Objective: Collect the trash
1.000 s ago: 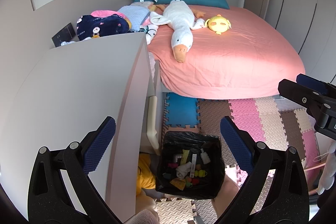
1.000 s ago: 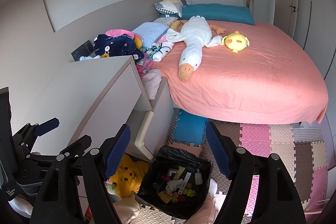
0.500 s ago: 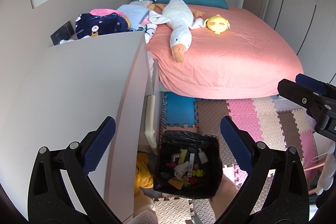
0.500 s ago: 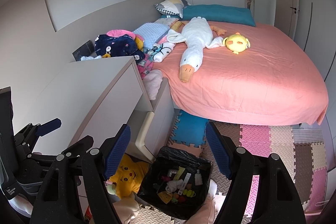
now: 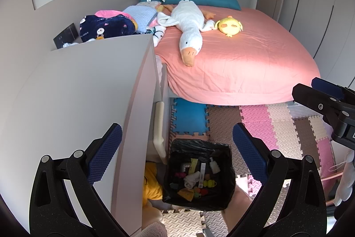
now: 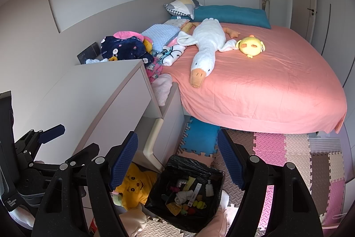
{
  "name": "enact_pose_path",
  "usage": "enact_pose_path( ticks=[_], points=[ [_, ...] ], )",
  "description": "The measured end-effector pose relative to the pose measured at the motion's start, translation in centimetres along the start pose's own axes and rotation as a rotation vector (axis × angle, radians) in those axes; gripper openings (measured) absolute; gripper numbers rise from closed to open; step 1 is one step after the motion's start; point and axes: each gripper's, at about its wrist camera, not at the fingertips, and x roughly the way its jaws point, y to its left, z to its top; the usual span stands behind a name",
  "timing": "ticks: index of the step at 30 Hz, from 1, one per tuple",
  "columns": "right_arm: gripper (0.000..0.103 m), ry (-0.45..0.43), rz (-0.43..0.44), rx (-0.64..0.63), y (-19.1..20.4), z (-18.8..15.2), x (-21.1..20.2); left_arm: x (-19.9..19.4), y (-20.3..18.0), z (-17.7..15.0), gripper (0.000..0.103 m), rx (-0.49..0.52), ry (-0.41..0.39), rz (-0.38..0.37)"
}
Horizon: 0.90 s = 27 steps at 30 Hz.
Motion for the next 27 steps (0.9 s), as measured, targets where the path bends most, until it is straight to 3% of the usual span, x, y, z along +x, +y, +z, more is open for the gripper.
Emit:
enact_pose_path(
  ticks=[9, 15, 27],
  points=[
    [0.074, 0.001, 0.001, 0.001, 0.07, 0.01, 0.02, 0.10, -0.13, -0.01, 0.096, 0.002, 0.003, -0.005],
    [0.074, 0.003, -0.001, 0.001, 0.11, -0.05, 0.08, -0.06, -0.04, -0.20, 0.096, -0.007, -0.009, -0.048],
    [0.074, 0.000, 0.001, 0.000, -0.16, 0.07, 0.10, -0.17, 0.24, -0.12, 0.096, -0.009, -0.022, -0.022]
  ],
)
